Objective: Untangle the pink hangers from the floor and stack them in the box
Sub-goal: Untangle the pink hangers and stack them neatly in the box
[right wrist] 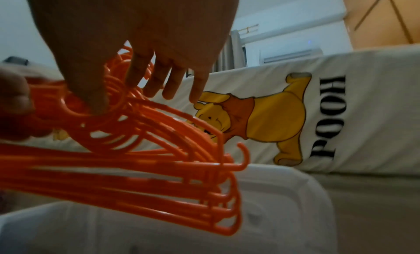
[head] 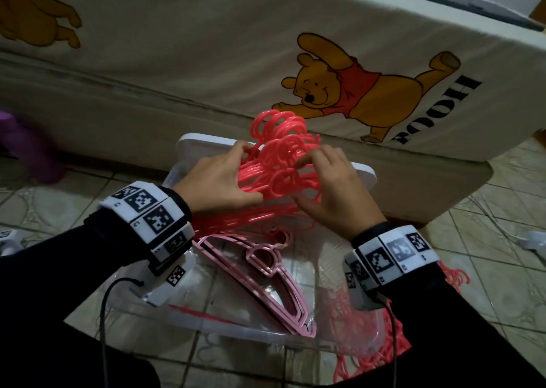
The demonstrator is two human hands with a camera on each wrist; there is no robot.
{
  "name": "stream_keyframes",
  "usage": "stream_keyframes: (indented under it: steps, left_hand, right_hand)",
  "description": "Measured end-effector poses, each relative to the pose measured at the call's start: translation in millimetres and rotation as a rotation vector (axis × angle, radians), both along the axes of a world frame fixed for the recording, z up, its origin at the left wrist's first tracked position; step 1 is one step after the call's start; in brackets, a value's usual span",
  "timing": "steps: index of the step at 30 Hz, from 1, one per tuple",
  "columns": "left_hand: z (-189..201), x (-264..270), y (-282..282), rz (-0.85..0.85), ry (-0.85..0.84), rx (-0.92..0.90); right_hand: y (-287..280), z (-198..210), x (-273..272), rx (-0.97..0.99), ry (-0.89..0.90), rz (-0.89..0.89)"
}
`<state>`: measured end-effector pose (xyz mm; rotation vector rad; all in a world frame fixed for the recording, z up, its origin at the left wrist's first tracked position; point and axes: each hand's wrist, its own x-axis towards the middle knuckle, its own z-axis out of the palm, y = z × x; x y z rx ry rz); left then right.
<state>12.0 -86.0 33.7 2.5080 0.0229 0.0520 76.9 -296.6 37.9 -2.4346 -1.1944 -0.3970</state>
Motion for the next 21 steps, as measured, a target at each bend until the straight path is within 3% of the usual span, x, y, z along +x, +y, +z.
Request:
stream_keyframes:
  steps: [5,8,12,14,17,21]
  left_hand:
    - [-2,1,2,-0.003,-0.006,-0.028]
    - [-1,1,0,0.005,0.006,-0.041]
    - [-1,3,0,0.005,-0.012,-0.040]
    - [-1,3,1,-0.003,-0.016,-0.032]
    - [-1,1,0,-0.043,-0.001,-0.019]
    - [-4,-1,0,-0.059,0.029,-0.044]
  right_hand:
    - [-6,-3,6,-0.030,-0.104,-0.130]
    - [-3,-7,9,-0.065,-0.074,-0.150]
    - [-2,-10,13,0.076,0.036,-0.208]
    - [-5,-9,19,0.027,0.074,-0.238]
    - [-8,-9,27,-0.142,0.151,-0.170]
    - [-8,-9,30,-0.102,0.404,-0.011]
